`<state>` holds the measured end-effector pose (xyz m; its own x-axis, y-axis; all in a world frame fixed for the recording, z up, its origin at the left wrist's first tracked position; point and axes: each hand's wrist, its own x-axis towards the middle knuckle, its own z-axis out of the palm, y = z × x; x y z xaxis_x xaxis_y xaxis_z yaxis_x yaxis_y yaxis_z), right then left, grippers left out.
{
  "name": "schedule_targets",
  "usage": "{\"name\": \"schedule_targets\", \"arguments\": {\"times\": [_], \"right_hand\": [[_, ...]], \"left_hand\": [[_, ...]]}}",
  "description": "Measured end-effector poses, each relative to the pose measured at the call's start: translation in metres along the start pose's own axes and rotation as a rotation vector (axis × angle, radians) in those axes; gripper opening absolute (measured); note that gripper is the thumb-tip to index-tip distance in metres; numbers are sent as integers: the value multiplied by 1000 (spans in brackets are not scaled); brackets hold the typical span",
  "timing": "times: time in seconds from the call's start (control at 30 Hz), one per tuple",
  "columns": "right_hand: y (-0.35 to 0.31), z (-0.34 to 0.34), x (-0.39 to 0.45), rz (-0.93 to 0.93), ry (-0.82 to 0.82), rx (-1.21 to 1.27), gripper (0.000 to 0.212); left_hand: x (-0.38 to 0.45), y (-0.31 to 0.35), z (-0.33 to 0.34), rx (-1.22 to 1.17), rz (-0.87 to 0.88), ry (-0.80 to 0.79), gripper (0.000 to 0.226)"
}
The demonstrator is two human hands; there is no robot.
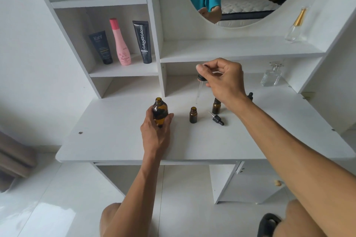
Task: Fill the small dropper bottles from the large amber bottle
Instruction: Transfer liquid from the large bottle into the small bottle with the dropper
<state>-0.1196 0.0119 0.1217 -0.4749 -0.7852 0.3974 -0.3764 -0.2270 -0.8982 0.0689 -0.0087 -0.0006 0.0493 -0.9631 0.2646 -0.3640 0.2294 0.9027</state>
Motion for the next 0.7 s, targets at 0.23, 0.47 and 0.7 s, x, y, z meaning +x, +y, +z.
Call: {"name": "schedule_targets", "arguments": {"times": [0.23, 0.47, 0.7], "right_hand": [[10, 5, -3, 13, -16, -13, 17], [12, 10, -3, 12, -33, -25, 18], [15, 12, -5, 14, -45, -44, 16]], "left_hand": [[1, -5, 2, -7, 8, 12, 41], [1, -4, 2, 6, 4, 13, 43], [2, -6, 3, 8, 14, 19, 42]]}}
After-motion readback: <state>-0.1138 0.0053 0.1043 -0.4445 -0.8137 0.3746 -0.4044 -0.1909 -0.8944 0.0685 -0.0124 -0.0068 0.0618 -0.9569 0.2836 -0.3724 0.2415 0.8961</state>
